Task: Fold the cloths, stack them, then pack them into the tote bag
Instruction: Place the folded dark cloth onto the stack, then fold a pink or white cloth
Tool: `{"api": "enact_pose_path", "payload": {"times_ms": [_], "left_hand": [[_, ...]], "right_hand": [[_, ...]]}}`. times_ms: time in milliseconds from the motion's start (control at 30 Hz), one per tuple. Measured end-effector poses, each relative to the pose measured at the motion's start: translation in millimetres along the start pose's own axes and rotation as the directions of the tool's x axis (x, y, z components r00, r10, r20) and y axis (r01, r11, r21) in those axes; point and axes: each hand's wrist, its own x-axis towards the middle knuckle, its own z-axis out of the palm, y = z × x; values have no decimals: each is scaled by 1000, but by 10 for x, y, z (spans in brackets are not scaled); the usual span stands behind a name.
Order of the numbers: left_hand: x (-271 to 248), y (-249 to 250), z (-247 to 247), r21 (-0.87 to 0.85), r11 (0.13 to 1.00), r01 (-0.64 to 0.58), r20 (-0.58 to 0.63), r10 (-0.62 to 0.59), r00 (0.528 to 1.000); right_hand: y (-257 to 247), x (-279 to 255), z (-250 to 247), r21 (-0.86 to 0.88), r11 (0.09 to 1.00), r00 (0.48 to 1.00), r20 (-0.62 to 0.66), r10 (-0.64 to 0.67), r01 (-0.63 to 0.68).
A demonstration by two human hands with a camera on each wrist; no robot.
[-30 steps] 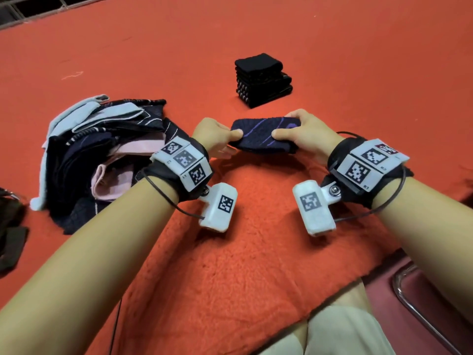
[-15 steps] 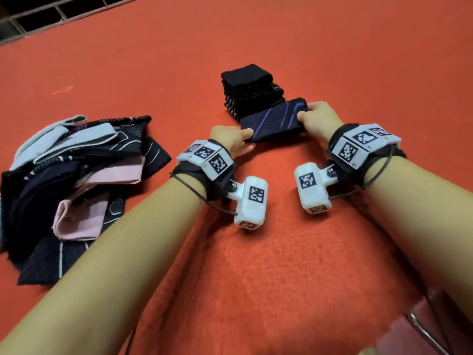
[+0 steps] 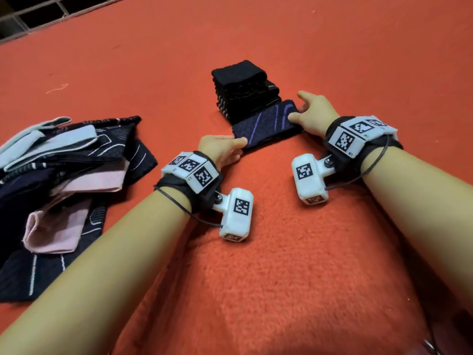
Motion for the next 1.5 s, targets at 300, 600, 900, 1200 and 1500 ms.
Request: {"api": "enact_pose_path", "payload": {"times_ms": [300,600,900,1200,1500], "left_hand": [[-106,84,-10,88,996,21,101,-30,994],[-465,297,-460,314,946,-82,248,1,969],[-774,336,-1573,446,832,-330,128,306,943],[-965,250,-2891,671,666,-327,-178,573,800],[-780,-93,-3723,733,677,-73,-326,443,835]], "right_hand": [[-166,-77,22,-107,989,992,63,113,-106],[-459,-552,-181,-143,989,998,-53,28,-35],[-1594,-1165,282,-149,917,924,157,-349,371],[-2680,-1352,1093,-128,863,855,267,-446,490],[-3430,-1178,1681,-21,927,894,275,-354,374]]}}
